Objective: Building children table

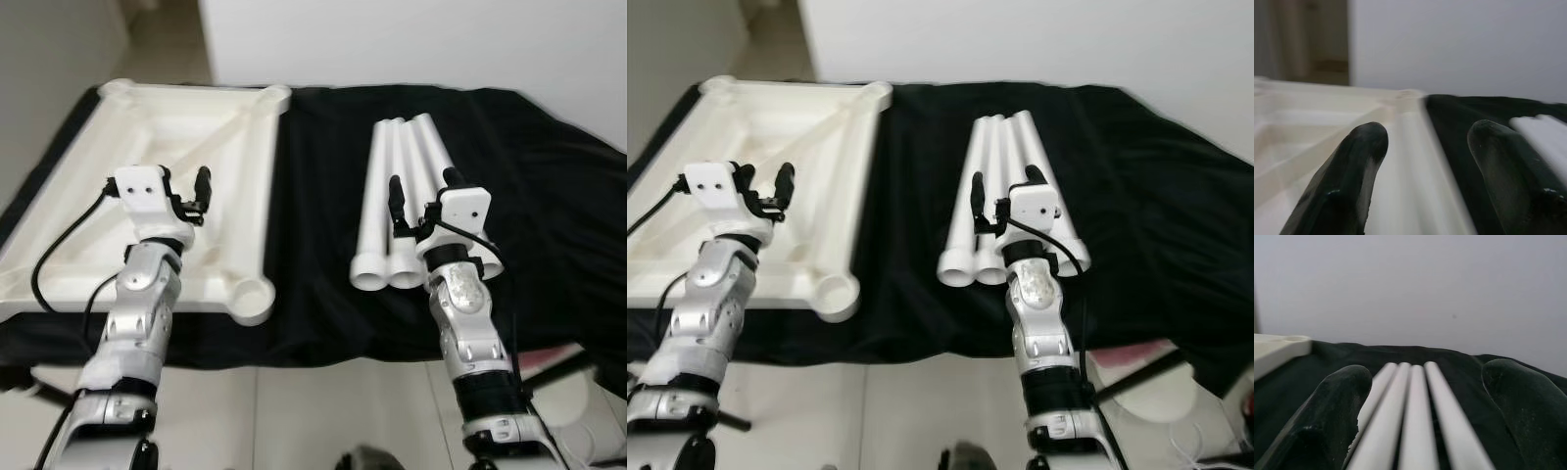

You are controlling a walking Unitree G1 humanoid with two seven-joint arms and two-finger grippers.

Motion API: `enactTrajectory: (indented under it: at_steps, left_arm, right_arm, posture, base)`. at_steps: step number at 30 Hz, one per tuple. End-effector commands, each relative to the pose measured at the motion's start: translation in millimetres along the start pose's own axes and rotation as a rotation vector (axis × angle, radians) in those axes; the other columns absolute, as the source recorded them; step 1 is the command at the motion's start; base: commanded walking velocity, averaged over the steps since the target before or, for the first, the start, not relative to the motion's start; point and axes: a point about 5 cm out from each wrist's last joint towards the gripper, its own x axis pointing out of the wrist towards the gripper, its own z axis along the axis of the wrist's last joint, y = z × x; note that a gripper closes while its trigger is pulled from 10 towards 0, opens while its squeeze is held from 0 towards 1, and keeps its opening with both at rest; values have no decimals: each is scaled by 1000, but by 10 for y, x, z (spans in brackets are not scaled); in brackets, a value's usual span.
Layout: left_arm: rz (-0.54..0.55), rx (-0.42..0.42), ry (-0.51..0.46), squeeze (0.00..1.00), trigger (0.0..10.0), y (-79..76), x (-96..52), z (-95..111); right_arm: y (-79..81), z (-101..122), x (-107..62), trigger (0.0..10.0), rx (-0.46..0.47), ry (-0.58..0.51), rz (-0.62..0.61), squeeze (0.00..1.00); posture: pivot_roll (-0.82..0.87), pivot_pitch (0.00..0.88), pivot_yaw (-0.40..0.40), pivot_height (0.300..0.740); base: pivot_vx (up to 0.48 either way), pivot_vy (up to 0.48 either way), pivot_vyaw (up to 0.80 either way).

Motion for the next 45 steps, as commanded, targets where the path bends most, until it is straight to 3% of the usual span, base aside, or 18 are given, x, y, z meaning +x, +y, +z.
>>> enactTrajectory:
  at_steps: [1,16,29,37,45]
  left_arm:
    - [-33,24,-8,0,10000,84,-33,25]
    - [-25,6,-3,0,10000,72,-16,4]
    - [-43,-5,8,0,10000,68,0,-8]
    - [-47,0,6,0,10000,59,6,-8]
    - [-51,-2,-1,0,10000,39,7,-4]
  right_arm:
    - [106,68,44,10000,25,-35,23,0]
    - [98,51,7,10000,-10,-40,32,0]
    - [51,47,-22,10000,-12,-44,-10,0]
    - [44,7,-44,10000,4,-19,-32,0]
    - [18,-1,-30,10000,25,-7,-45,0]
  posture:
    - [19,0,5,740]
    - [12,0,2,740]
    - [4,0,16,740]
    - [1,0,19,740]
    - [0,0,19,740]
  base:
    - [274,0,0]
    - [0,0,0]
    - [0,0,747]
    - [0,0,0]
    - [0,0,-644]
